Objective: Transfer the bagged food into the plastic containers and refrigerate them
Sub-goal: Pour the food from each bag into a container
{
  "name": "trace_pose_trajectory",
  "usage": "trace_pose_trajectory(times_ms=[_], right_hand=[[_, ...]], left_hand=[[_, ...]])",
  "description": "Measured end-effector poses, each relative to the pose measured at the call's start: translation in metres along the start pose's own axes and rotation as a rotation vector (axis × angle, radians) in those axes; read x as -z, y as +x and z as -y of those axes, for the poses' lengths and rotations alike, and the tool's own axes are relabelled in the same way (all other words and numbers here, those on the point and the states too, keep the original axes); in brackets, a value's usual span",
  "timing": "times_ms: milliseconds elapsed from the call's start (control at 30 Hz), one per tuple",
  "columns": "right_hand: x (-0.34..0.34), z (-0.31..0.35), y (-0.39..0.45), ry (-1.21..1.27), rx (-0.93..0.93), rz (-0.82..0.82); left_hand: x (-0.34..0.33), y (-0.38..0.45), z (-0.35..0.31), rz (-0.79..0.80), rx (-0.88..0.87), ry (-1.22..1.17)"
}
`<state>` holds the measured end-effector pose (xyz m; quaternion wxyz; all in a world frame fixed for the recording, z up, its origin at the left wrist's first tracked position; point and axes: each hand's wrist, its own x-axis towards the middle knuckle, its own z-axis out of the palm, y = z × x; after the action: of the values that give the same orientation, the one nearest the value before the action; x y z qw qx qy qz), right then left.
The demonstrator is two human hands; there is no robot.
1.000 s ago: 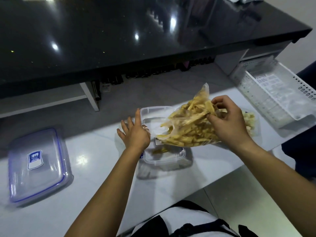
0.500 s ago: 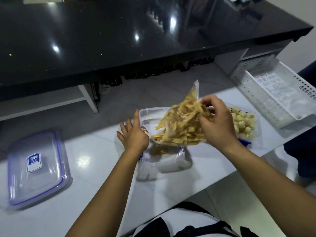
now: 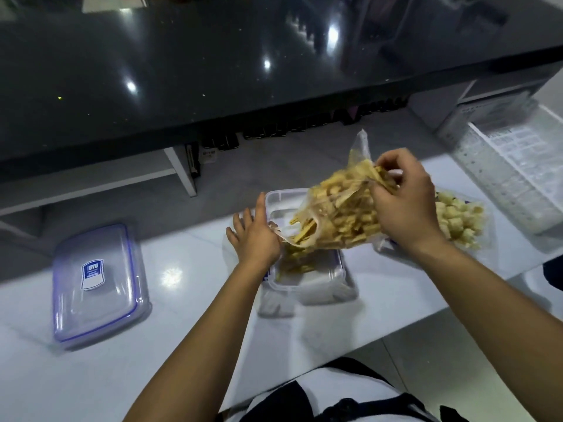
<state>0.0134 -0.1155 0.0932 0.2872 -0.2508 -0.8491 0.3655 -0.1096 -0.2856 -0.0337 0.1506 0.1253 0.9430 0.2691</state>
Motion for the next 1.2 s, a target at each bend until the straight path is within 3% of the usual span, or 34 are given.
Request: trace_pose_trajectory(times_ms=[167, 267, 400, 500, 567, 733, 867, 1067, 1200], right_hand=[[-0.001, 0.004, 0.006, -0.018, 0.076, 0.135], [0.003, 0.006, 0.011, 0.022, 0.070, 0.080], [-0.001, 0.011, 0.004, -0.004, 0.174, 0.215], [-0.003, 0.014, 0.004, 0.033, 0.193, 0.172], [-0.006, 0.018, 0.001, 0.040, 0.233, 0.247], [-0.010, 0.024, 0.001, 0.115, 0.156, 0.168], [-0.017, 0.033, -0.015, 0.099, 0.224, 0.287], [-0.013, 0.029, -0.026, 0.012, 0.269, 0.272], [-0.014, 0.023, -0.037, -0.058, 0.310, 0.246]], left_hand=[[0.006, -0.001, 0.007, 0.018, -0.031, -0.147], [0.029, -0.006, 0.015, 0.141, -0.098, -0.228], [0.070, -0.007, 0.021, 0.310, -0.189, -0.233], [0.098, -0.003, 0.003, 0.312, -0.264, -0.427], [0.108, -0.002, -0.016, 0.350, -0.297, -0.591], [0.104, 0.005, -0.055, 0.425, -0.314, -0.729], [0.095, 0.009, -0.062, 0.509, -0.310, -0.878], [0.086, 0.011, -0.064, 0.410, -0.310, -0.956], [0.086, 0.014, -0.064, 0.597, -0.286, -0.938]])
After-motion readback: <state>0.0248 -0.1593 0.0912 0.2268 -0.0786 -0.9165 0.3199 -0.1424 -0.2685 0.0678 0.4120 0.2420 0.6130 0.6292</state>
